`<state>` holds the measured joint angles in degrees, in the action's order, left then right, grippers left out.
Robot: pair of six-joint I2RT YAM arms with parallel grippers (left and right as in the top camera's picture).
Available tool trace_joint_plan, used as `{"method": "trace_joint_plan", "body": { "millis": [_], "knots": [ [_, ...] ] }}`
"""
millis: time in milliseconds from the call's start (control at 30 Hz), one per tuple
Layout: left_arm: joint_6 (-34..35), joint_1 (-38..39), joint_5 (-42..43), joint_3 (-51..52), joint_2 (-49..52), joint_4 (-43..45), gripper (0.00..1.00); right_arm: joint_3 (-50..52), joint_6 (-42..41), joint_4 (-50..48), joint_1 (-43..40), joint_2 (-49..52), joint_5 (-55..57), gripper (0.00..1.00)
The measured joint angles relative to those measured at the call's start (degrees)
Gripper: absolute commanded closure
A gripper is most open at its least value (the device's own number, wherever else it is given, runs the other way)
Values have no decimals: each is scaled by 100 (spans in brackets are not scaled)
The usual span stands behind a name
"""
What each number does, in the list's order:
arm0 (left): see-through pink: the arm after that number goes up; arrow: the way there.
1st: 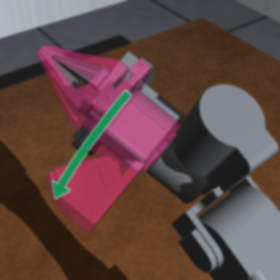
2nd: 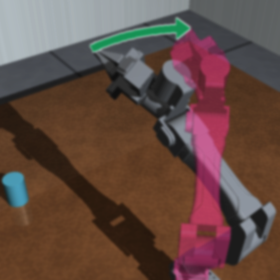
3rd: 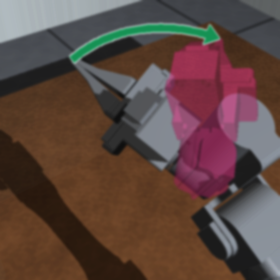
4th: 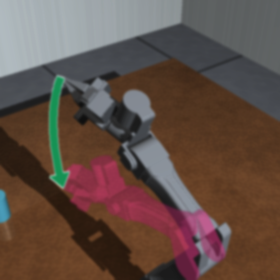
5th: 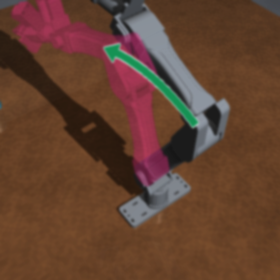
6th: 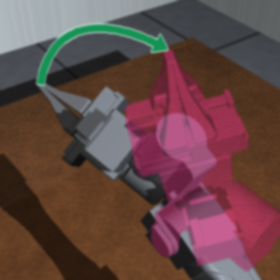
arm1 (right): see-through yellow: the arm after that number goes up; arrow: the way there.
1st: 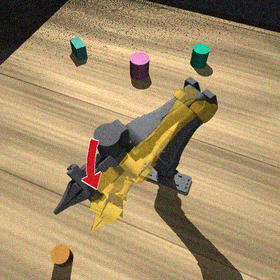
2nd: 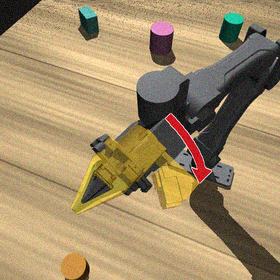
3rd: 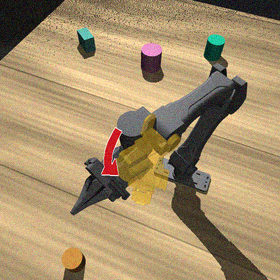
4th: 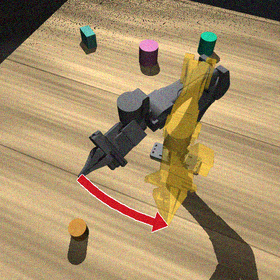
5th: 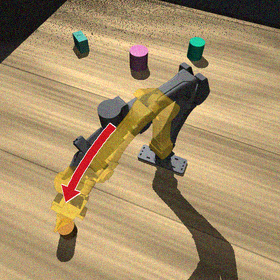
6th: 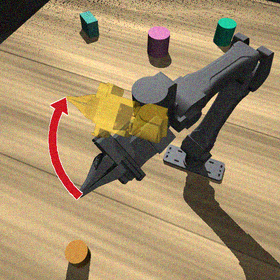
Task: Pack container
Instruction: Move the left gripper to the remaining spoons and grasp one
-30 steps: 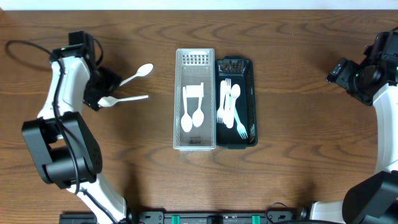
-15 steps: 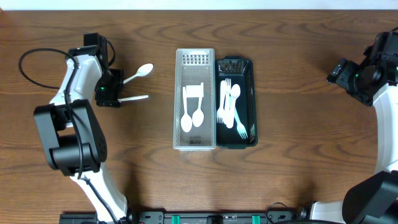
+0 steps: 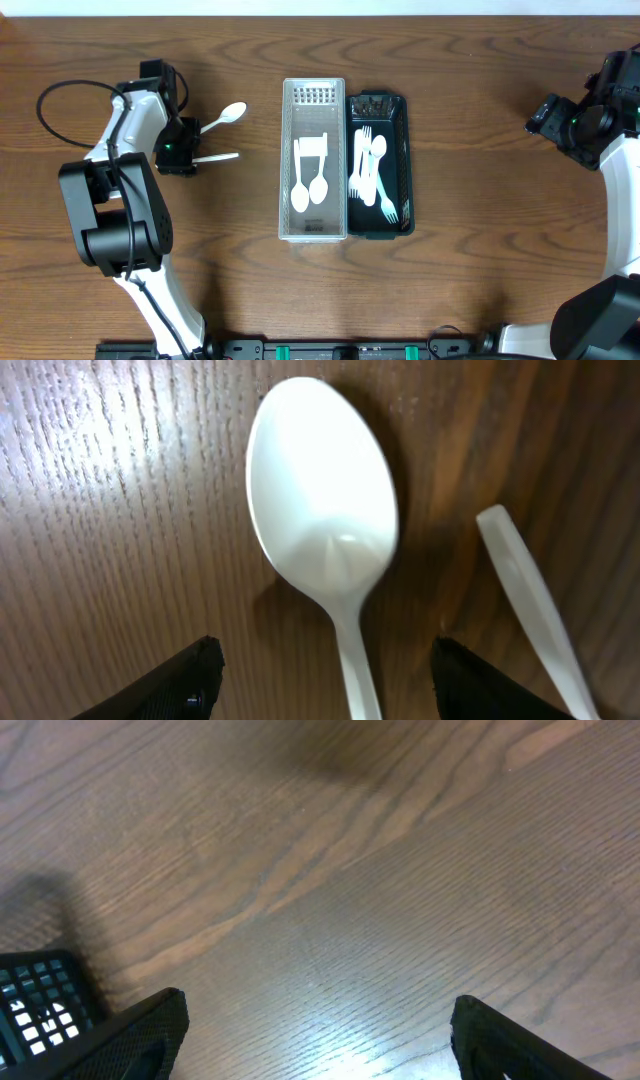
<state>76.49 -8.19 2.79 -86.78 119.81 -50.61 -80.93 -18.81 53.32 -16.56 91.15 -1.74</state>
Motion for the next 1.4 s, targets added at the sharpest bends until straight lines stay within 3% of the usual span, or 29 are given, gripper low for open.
{"method": "trace_joint_plan", "body": {
  "millis": [133, 267, 700, 833, 967, 1167, 1400],
  "knots": [
    [-142, 0, -20, 42, 59, 118, 33, 0, 0, 0, 0, 0, 0, 13],
    [-334, 0, -26, 63, 85, 208, 41, 0, 0, 0, 0, 0, 0, 13],
    [-942, 0, -66, 210, 85, 511, 42, 0, 0, 9, 0, 0, 0, 14],
    [-975, 0, -90, 299, 83, 520, 56, 0, 0, 20, 0, 0, 0, 14],
    [-1084, 0, -116, 361, 50, 549, 92, 0, 0, 87, 0, 0, 0, 14],
    [-1880, -15, 240, 367, 37, 588, 94, 0, 0, 127, 0, 0, 0, 14],
    [-3331, 15, 1397, 485, -286, 35, 94, 0, 0, 127, 0, 0, -2, 14]
  ]
}}
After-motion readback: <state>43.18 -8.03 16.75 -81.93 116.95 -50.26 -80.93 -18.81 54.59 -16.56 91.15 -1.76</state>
